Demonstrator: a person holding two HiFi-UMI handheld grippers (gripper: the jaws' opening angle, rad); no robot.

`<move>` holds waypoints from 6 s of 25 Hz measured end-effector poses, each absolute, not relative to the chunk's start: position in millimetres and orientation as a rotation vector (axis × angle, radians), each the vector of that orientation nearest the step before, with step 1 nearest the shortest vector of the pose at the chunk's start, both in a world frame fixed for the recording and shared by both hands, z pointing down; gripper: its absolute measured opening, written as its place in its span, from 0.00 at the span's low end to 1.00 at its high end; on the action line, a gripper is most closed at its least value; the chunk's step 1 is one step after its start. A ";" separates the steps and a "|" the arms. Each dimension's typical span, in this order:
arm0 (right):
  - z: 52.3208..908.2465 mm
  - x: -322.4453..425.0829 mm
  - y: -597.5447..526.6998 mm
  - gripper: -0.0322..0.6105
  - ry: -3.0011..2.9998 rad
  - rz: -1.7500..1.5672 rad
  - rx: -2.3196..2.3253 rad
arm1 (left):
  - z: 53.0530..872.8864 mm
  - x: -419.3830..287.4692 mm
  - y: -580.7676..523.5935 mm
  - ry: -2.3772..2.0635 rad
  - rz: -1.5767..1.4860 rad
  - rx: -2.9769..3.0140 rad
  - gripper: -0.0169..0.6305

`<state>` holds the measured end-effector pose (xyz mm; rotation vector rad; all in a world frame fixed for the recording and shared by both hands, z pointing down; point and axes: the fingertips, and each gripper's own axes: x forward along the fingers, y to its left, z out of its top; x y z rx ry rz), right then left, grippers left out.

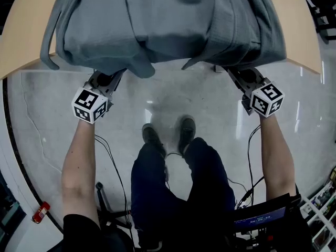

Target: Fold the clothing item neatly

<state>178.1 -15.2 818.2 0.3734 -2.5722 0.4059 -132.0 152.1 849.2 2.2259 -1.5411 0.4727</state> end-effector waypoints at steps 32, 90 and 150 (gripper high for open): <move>551.2 274.0 129.9 0.09 -2.464 0.888 0.245 | 605.8 -6.8 338.5 -1.090 0.228 1.984 0.03; 377.8 -7.9 -283.5 0.09 -2.588 1.133 0.555 | 415.0 -325.4 -74.1 -1.072 -0.445 1.576 0.03; 501.5 -94.4 -481.3 0.32 -2.525 1.198 0.422 | 556.6 -346.6 -260.6 -1.337 0.306 1.772 0.05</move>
